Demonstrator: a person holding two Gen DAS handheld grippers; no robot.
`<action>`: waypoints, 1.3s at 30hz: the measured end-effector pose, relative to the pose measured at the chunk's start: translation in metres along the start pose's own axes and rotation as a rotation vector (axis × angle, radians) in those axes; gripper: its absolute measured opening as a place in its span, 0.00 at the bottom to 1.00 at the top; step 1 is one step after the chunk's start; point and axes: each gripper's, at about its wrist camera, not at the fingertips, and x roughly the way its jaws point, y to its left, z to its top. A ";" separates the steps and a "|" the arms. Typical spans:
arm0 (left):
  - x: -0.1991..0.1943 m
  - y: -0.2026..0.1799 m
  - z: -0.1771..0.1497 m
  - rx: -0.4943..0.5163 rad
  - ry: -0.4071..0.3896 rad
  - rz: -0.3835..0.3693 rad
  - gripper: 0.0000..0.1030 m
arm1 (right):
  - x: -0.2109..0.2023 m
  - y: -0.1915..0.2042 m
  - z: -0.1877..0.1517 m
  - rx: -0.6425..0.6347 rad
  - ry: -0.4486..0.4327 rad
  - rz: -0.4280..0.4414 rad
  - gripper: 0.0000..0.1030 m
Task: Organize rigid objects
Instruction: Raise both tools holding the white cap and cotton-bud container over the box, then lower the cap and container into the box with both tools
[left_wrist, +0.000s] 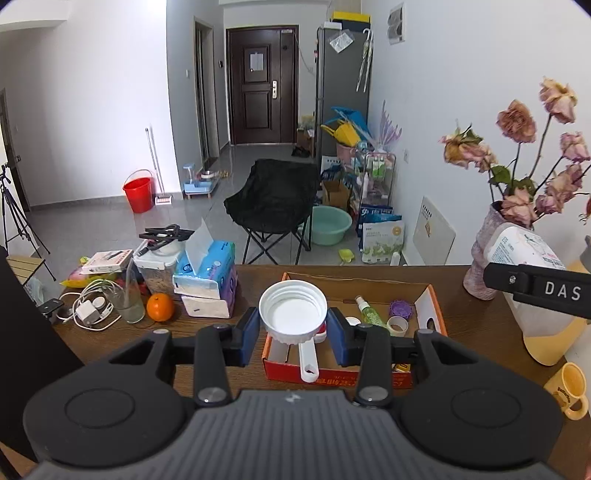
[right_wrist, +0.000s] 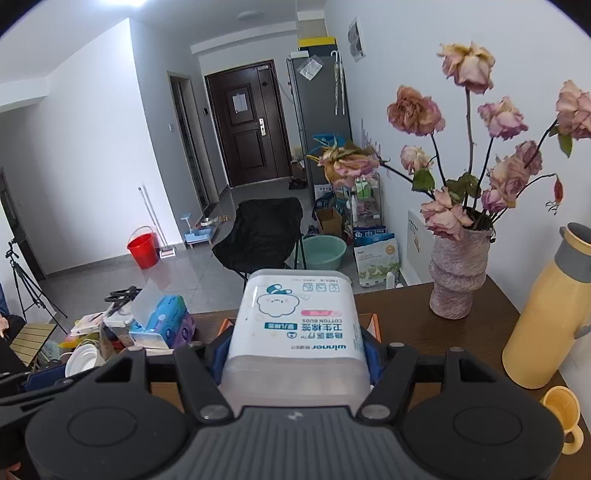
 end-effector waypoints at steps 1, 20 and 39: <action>0.006 0.000 0.002 0.002 0.004 0.003 0.39 | 0.007 0.000 0.001 -0.001 0.008 0.002 0.63; 0.075 -0.004 0.016 -0.003 0.060 -0.001 0.39 | 0.082 -0.006 0.006 0.005 0.081 0.001 0.63; 0.213 -0.016 0.023 -0.009 0.170 -0.018 0.39 | 0.217 -0.023 -0.009 0.006 0.208 -0.028 0.63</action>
